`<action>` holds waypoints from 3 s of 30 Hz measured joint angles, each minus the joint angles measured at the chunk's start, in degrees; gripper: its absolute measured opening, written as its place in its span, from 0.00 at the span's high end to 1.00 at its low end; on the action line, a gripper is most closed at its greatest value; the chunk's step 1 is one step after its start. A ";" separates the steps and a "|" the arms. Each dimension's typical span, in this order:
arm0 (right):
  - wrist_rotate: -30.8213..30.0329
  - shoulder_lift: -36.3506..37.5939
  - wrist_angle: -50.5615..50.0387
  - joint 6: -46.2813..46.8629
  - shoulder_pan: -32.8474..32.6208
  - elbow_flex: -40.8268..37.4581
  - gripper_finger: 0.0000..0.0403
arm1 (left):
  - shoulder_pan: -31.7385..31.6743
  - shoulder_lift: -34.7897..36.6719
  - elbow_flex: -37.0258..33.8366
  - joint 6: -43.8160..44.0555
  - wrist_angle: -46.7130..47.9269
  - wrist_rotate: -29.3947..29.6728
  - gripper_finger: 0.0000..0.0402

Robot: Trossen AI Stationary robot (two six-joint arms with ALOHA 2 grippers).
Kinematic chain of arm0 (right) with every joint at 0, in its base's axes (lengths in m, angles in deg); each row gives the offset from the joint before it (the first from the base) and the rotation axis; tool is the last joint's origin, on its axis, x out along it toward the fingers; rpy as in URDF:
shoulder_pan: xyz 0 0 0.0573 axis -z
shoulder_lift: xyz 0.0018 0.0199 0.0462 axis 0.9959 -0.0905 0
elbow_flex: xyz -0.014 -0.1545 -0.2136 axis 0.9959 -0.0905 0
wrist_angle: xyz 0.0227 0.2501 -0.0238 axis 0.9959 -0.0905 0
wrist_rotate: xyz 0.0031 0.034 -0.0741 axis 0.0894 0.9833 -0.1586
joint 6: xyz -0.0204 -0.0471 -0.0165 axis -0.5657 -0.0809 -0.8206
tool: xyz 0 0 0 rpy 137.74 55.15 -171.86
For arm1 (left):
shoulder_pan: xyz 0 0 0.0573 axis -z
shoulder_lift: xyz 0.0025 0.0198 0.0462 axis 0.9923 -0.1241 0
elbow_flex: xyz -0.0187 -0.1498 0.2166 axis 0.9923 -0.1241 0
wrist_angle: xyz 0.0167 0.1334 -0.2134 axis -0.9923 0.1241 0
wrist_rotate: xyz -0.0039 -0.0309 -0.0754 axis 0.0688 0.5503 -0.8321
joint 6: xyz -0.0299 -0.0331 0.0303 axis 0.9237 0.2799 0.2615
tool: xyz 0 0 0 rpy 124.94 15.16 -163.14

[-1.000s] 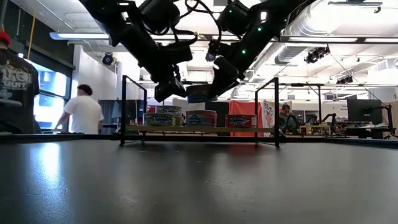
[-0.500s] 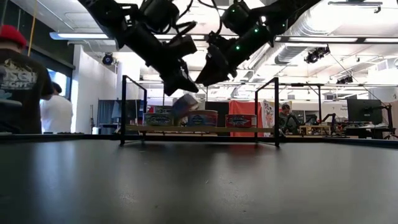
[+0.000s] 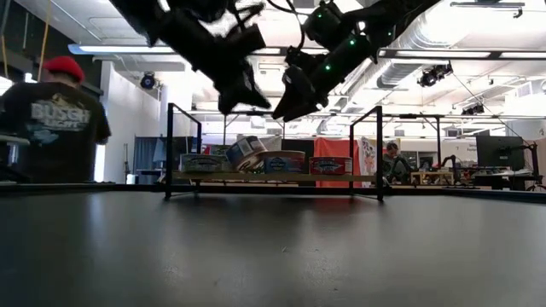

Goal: Stack canned seafood by type on shelf
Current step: Stack the blue-pink tuna can on top of other blue-pink tuna can on the shelf

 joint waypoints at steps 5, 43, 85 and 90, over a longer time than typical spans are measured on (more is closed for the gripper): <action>-5.58 2.33 -3.99 -0.11 -3.56 -0.06 0.24 | 0.27 5.35 0.00 5.99 7.71 1.44 1.00; -15.48 2.09 -11.63 5.96 -30.28 -0.25 0.24 | -10.21 -0.71 -0.09 3.29 14.40 -14.32 1.00; -0.97 -14.26 24.72 3.91 -12.75 -16.26 0.24 | -1.33 -12.45 -8.53 21.34 4.91 -11.57 1.00; -1.06 -11.12 16.72 5.68 -15.69 -14.18 0.24 | 2.62 -12.35 -8.09 23.45 5.93 -10.15 1.00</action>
